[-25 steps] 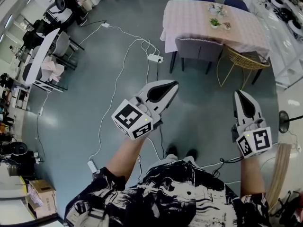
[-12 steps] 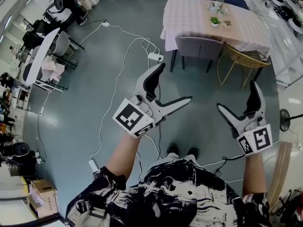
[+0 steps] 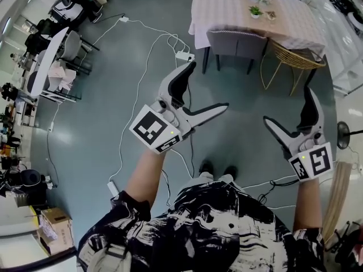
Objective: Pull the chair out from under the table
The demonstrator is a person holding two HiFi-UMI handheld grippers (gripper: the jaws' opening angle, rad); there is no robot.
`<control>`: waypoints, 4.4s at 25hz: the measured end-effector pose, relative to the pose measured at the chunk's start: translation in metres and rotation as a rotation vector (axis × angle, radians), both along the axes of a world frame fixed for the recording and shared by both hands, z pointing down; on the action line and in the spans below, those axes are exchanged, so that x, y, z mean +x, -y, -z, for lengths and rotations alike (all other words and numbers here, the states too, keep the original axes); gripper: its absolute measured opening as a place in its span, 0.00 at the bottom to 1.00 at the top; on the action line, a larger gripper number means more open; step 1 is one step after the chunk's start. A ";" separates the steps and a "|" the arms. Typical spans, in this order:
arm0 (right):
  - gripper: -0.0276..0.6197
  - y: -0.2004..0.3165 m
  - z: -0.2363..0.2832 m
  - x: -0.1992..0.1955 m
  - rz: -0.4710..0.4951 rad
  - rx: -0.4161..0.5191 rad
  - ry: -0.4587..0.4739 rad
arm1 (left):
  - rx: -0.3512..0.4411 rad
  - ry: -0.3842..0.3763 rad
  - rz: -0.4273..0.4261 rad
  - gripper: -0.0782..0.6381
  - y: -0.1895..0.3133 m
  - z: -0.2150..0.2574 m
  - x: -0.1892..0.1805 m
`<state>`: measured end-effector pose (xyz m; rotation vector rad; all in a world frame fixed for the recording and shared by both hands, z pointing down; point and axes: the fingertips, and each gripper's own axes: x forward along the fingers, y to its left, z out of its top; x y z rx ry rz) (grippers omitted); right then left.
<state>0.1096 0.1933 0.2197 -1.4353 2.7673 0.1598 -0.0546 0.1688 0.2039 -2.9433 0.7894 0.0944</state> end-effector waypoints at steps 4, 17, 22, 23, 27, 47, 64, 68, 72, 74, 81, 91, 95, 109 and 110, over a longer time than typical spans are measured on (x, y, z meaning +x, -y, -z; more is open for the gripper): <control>0.89 0.006 -0.008 0.023 0.020 0.002 -0.007 | 0.009 0.006 0.011 0.77 0.006 -0.004 0.021; 0.89 0.065 -0.012 0.038 0.036 0.028 -0.036 | 0.023 -0.002 -0.002 0.77 0.064 -0.010 0.043; 0.89 0.110 -0.018 0.029 0.007 0.022 -0.060 | 0.020 -0.017 -0.041 0.77 0.116 -0.017 0.038; 0.89 0.121 -0.017 0.027 0.001 0.019 -0.064 | 0.018 -0.020 -0.048 0.77 0.127 -0.017 0.036; 0.89 0.169 -0.017 0.015 -0.022 0.002 -0.069 | 0.004 -0.029 -0.069 0.77 0.176 -0.020 0.023; 0.89 0.326 -0.049 -0.024 -0.066 -0.081 -0.141 | -0.056 0.003 -0.117 0.77 0.341 -0.061 -0.016; 0.88 0.503 -0.249 0.018 0.118 -0.308 -0.703 | -0.095 0.524 -0.154 0.77 0.486 -0.242 0.063; 0.88 0.542 -0.340 0.025 0.208 -0.388 -1.028 | -0.112 0.831 -0.220 0.77 0.522 -0.341 0.073; 0.88 0.572 -0.412 0.025 0.270 -0.449 -1.168 | -0.136 0.979 -0.275 0.77 0.546 -0.407 0.086; 0.88 0.581 -0.437 0.021 0.303 -0.470 -1.205 | -0.156 1.003 -0.287 0.77 0.555 -0.428 0.093; 0.88 0.598 -0.500 0.023 0.398 -0.525 -1.328 | -0.163 1.118 -0.337 0.77 0.574 -0.489 0.102; 0.27 0.602 -0.518 0.031 0.470 -0.578 -1.391 | -0.035 1.261 -0.335 0.21 0.591 -0.516 0.089; 0.26 0.598 -0.519 0.030 0.476 -0.592 -1.388 | -0.040 1.263 -0.328 0.20 0.588 -0.518 0.089; 0.25 0.533 -0.518 0.019 0.488 -0.616 -1.369 | -0.044 1.293 -0.350 0.20 0.525 -0.515 0.079; 0.25 0.524 -0.518 0.017 0.491 -0.618 -1.369 | -0.044 1.296 -0.353 0.20 0.516 -0.515 0.078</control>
